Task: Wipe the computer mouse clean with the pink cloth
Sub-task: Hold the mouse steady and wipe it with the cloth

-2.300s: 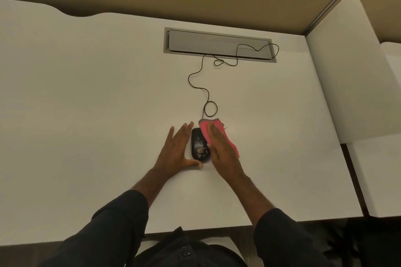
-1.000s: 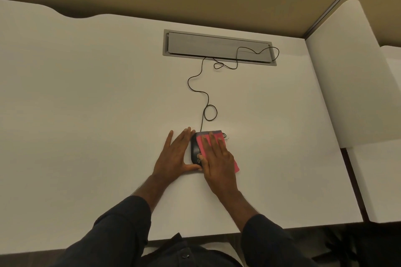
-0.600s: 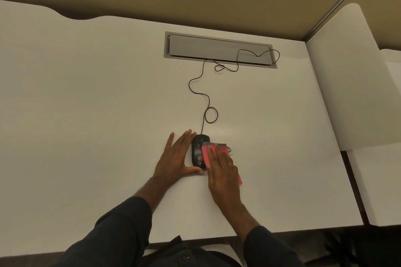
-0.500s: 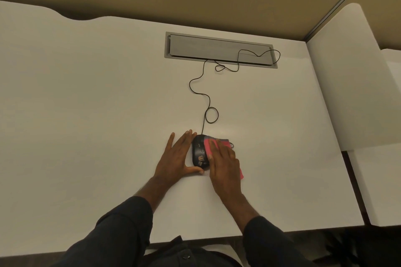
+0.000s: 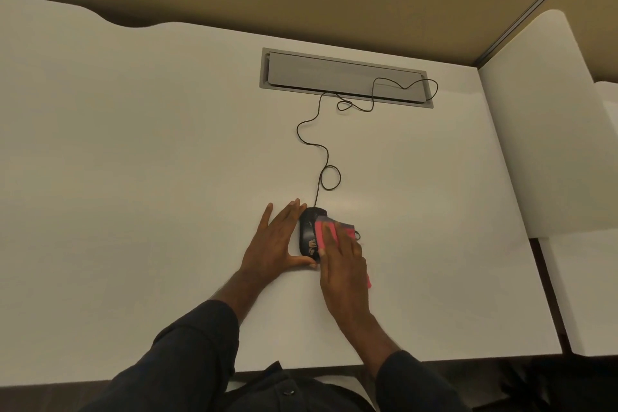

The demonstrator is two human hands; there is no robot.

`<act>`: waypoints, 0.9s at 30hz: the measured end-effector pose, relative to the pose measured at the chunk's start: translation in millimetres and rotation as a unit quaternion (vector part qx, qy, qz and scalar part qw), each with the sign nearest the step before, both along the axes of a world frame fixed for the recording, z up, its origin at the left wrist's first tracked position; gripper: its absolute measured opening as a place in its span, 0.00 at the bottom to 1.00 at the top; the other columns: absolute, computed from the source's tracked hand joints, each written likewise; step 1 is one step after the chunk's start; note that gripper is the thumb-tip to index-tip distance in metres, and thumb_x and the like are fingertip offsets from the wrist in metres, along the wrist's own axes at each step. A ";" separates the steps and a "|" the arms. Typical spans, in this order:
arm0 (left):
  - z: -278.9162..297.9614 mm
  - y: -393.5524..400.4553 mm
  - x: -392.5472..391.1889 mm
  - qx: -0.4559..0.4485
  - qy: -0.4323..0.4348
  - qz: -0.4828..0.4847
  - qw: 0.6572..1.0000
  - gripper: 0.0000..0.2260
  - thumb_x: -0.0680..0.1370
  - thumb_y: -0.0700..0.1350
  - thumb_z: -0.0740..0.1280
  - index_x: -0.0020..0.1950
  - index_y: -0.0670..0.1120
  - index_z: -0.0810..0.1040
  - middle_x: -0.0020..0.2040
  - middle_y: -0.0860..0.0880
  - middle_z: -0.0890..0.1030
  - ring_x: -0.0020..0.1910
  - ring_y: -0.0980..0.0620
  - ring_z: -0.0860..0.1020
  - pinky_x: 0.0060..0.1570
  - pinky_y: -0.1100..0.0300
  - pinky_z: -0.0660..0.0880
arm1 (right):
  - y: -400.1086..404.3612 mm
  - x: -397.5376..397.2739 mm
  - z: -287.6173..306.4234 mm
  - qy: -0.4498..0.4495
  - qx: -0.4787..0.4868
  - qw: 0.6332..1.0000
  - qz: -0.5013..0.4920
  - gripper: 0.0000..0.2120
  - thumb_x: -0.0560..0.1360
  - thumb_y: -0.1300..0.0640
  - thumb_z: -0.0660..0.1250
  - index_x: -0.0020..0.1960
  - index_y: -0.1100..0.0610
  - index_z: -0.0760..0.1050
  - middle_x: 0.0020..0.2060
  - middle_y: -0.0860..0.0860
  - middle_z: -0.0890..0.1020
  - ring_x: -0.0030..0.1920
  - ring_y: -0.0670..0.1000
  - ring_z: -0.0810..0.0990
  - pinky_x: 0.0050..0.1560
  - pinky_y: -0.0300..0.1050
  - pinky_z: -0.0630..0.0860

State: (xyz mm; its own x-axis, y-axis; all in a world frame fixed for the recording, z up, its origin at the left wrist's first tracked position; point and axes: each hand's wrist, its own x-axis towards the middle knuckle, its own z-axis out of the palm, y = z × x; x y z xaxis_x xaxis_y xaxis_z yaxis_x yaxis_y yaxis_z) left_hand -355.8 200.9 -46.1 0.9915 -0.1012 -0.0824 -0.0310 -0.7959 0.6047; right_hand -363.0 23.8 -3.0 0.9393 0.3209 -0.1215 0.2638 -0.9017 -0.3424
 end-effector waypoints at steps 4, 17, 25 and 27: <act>-0.1 0.0 0.0 -0.001 0.003 0.001 1.000 0.54 0.65 0.81 0.53 0.81 0.49 0.48 0.81 0.49 0.52 0.78 0.55 0.45 0.78 0.44 0.42 | -6.9 -18.2 1.0 -0.034 0.004 0.999 -0.015 0.27 0.83 0.46 0.55 0.72 0.65 0.69 0.67 0.64 0.75 0.66 0.66 0.76 0.62 0.61 0.73; -2.3 1.0 2.7 0.036 0.004 -0.011 0.999 0.54 0.66 0.78 0.59 0.81 0.47 0.48 0.81 0.47 0.53 0.79 0.53 0.47 0.78 0.45 0.41 | 12.7 55.7 -2.1 0.035 -0.090 0.995 0.006 0.33 0.78 0.49 0.66 0.79 0.51 0.56 0.73 0.56 0.66 0.74 0.59 0.63 0.67 0.53 0.71; -5.2 0.1 1.1 0.030 -0.002 -0.008 0.999 0.54 0.66 0.80 0.56 0.81 0.48 0.48 0.81 0.48 0.55 0.80 0.52 0.50 0.78 0.43 0.44 | 2.7 16.1 -8.7 0.013 -0.052 0.999 0.002 0.36 0.74 0.54 0.73 0.77 0.60 0.62 0.72 0.62 0.70 0.72 0.64 0.68 0.67 0.61 0.72; -5.5 0.3 0.5 0.031 -0.004 -0.008 0.999 0.54 0.65 0.81 0.55 0.81 0.48 0.48 0.81 0.48 0.55 0.80 0.52 0.50 0.78 0.43 0.43 | -1.5 2.8 -12.1 -0.019 -0.036 0.999 -0.002 0.36 0.69 0.58 0.78 0.73 0.64 0.68 0.68 0.65 0.74 0.67 0.68 0.74 0.61 0.64 0.74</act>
